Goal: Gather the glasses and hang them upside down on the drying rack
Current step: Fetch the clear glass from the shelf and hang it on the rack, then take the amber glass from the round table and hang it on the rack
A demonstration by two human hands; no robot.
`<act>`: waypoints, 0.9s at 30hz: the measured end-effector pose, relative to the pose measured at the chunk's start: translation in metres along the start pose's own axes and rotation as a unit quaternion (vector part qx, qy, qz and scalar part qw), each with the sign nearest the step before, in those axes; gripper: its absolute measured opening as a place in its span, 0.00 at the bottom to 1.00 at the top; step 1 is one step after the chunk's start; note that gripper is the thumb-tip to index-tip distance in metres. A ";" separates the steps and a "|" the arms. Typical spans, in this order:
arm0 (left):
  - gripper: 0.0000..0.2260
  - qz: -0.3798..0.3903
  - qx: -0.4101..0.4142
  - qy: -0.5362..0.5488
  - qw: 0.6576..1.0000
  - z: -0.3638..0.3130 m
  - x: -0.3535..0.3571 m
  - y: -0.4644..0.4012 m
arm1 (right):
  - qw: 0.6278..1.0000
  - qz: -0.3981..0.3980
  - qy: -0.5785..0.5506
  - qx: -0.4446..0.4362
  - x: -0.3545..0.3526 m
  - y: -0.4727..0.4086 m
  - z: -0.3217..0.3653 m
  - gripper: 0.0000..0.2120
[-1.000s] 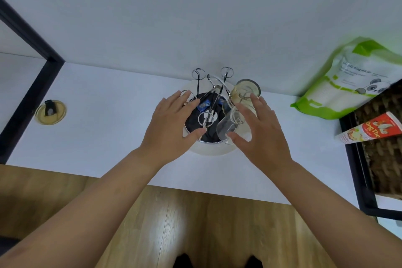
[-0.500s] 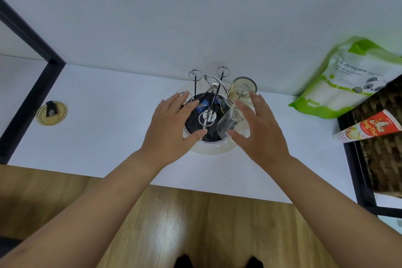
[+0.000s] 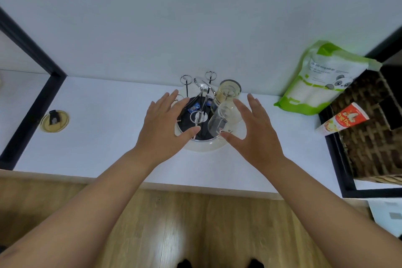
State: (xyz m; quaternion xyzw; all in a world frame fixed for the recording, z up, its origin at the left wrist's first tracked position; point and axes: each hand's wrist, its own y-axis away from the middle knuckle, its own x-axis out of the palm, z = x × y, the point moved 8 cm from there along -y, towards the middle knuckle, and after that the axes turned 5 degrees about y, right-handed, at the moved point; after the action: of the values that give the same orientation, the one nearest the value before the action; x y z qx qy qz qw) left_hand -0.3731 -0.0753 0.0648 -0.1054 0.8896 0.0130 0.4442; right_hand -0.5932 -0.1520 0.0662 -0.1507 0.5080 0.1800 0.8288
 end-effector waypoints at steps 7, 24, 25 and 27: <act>0.33 -0.014 0.041 0.021 0.999 -0.077 -0.060 0.000 | 0.999 -0.020 0.010 -0.027 -0.090 0.008 0.029 0.38; 0.27 -0.013 0.177 0.037 0.983 -0.399 -0.207 0.093 | 0.996 -0.074 -0.003 -0.053 -0.414 0.153 0.064 0.37; 0.27 -0.009 0.186 0.037 0.982 -0.417 -0.209 0.101 | 0.995 -0.081 -0.002 -0.052 -0.432 0.168 0.060 0.37; 0.28 -0.005 0.207 0.044 0.977 -0.458 -0.214 0.117 | 0.994 -0.099 0.004 -0.048 -0.471 0.199 0.054 0.38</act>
State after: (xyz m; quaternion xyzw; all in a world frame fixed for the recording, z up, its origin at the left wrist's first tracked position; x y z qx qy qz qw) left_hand -0.6326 0.0227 0.5033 -0.0164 0.8912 -0.1788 0.4167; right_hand -0.8379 -0.0196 0.4986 -0.2401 0.4847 0.1207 0.8324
